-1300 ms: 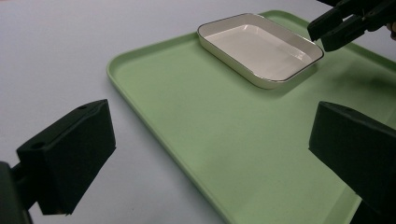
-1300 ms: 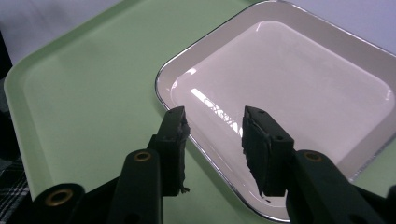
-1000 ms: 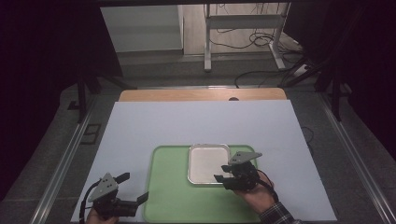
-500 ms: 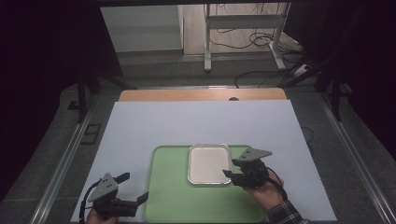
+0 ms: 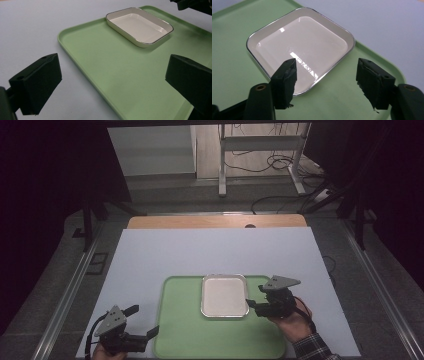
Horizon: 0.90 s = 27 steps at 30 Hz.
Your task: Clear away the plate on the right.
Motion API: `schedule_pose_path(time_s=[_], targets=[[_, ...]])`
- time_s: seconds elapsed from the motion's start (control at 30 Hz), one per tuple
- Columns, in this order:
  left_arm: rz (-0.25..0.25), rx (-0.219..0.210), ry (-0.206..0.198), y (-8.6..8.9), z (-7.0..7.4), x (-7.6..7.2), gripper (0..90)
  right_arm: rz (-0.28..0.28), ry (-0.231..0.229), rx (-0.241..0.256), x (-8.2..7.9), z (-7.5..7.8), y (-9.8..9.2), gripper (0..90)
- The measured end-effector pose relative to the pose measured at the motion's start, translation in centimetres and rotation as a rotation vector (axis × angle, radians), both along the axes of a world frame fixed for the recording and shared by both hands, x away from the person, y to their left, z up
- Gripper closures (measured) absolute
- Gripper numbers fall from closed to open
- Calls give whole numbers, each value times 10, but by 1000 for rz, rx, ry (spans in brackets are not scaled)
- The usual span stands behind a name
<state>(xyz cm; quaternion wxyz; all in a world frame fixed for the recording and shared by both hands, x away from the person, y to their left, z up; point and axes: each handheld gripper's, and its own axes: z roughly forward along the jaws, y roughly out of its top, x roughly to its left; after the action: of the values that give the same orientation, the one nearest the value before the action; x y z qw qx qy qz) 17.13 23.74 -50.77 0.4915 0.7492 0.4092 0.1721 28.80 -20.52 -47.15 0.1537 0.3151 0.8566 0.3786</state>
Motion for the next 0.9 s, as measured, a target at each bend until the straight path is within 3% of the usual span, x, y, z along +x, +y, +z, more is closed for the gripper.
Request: schedule_pose_path(time_s=[0.4, 0.9], targets=[[0, 0, -1, 0, 0, 0, 3, -20, -16, 46, 1, 2, -13, 135], [1, 2, -2, 0, 0, 0, 3, -49, -32, 75, -4, 5, -36, 40]])
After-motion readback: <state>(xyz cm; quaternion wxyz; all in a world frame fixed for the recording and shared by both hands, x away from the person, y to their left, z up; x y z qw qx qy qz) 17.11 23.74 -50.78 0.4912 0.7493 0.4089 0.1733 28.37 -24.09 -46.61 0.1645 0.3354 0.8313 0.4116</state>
